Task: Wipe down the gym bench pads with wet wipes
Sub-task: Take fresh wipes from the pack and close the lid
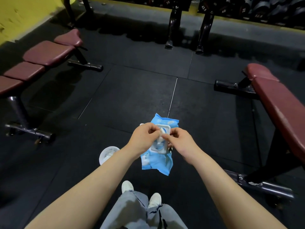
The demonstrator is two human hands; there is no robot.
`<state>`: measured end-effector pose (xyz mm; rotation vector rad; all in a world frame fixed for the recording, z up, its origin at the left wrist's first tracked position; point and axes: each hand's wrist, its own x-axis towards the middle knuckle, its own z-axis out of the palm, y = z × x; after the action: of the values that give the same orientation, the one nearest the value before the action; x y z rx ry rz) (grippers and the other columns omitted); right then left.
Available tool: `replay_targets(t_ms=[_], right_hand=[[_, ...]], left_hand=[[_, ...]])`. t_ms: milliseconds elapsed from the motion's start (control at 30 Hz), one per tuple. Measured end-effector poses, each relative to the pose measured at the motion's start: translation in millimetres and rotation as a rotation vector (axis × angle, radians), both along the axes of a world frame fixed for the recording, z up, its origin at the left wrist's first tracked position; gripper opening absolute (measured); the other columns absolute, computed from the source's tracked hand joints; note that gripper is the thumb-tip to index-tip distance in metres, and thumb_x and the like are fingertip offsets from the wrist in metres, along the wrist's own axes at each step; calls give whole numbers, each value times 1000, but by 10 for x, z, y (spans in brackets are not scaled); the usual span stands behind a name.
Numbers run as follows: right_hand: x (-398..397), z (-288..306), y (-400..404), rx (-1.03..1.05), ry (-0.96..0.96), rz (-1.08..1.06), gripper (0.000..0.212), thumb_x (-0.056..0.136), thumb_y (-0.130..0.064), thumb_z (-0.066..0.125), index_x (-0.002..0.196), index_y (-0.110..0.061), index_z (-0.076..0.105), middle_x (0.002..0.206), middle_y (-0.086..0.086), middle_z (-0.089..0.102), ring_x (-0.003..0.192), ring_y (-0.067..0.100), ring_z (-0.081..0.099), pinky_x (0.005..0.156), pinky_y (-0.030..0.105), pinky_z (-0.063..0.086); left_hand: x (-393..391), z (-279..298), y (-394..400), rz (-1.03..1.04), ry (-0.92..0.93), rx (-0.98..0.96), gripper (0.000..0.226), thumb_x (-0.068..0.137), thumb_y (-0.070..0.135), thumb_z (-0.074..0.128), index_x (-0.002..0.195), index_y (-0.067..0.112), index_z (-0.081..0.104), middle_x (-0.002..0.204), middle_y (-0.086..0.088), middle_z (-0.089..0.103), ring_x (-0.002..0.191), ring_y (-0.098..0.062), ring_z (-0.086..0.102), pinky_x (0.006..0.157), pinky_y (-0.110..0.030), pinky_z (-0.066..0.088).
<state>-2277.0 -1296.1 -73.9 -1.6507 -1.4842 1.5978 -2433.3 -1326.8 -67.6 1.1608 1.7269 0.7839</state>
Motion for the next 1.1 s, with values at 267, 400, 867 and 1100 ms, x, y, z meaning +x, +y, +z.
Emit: replay_targets(t_ms=[267, 400, 867, 1100], right_hand=[[-45, -112, 30, -34, -118, -89, 15, 85, -21, 70, 96, -17, 60, 96, 1, 67, 87, 17, 66, 74, 36, 58], [-58, -102, 51, 15, -192, -28, 23, 85, -25, 71, 103, -20, 57, 99, -6, 62, 89, 12, 62, 73, 28, 52], [-63, -124, -34, 136, -235, 96, 13, 91, -25, 61, 88, -18, 51, 83, -6, 58, 69, 8, 55, 57, 18, 37], [-26, -232, -72, 70, -236, 133, 13, 91, -26, 64, 93, -20, 54, 91, -3, 64, 84, 16, 66, 70, 32, 56]], left_hand=[[40, 5, 3, -57, 79, 23, 10, 92, 18, 59, 84, 24, 65, 80, 12, 65, 69, -3, 55, 64, -17, 41], [17, 11, 4, -43, 7, -24, 10, 92, 16, 59, 86, 20, 66, 83, 9, 65, 73, -4, 54, 66, -18, 40], [-120, -7, 67, -146, 161, -175, 25, 91, 38, 59, 90, 15, 67, 79, 6, 61, 68, -10, 51, 64, -26, 41], [-98, -17, 134, -350, 397, -206, 22, 91, 32, 64, 88, 11, 69, 77, -1, 62, 63, -9, 49, 57, -21, 36]])
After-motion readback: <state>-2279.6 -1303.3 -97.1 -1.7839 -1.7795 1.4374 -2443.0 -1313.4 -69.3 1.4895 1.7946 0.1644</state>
